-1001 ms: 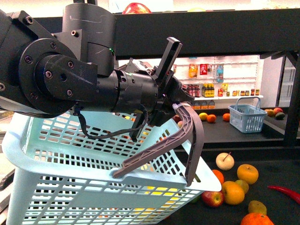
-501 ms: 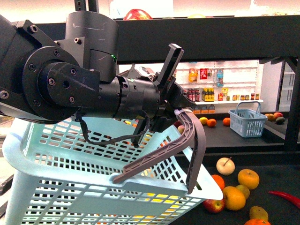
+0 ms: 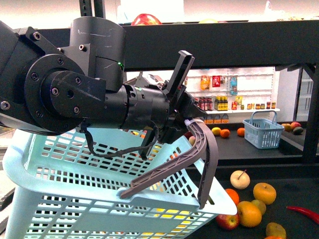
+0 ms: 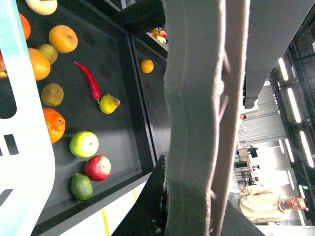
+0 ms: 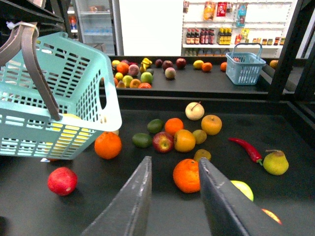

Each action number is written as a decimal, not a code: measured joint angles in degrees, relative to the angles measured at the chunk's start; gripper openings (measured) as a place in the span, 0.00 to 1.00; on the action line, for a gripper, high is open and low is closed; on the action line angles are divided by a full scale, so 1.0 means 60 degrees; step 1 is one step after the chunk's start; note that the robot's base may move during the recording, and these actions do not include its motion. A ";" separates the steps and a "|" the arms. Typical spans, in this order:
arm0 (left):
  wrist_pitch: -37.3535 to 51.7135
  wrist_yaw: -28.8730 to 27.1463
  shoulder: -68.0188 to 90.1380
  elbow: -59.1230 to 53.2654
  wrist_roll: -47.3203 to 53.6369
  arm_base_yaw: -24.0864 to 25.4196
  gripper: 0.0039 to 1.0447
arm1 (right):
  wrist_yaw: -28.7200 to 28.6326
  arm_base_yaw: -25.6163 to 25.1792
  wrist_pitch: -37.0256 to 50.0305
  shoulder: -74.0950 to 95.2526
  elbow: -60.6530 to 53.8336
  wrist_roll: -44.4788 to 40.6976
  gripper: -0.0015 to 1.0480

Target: Pick lemon from shelf

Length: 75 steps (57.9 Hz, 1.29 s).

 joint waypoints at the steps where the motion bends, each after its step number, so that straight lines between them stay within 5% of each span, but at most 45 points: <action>1: 0.0000 -0.0007 0.0000 0.0000 0.0000 0.0000 0.08 | 0.0000 0.0000 0.0000 0.0000 0.0000 0.0000 0.41; 22: 0.0000 -0.0011 0.0000 0.0000 0.0007 0.0000 0.08 | 0.0000 0.0000 0.0000 0.0000 0.0000 0.0004 0.94; 27: 0.0000 -0.0011 0.0000 0.0000 0.0000 0.0000 0.08 | 0.0000 0.0000 0.0000 0.0000 0.0000 0.0000 0.93; 48: 0.3246 -0.2466 0.0051 -0.0364 -0.2055 0.0550 0.08 | -0.0004 0.0000 0.0000 0.0000 0.0000 0.0000 0.93; 61: 0.5198 -0.4076 0.0066 -0.1231 -0.3697 0.2127 0.08 | 0.0000 0.0000 0.0000 -0.0004 0.0000 0.0000 0.93; 75: 0.6073 -0.4014 0.0087 -0.1665 -0.4350 0.3756 0.08 | 0.0000 0.0000 0.0000 -0.0004 0.0000 0.0000 0.93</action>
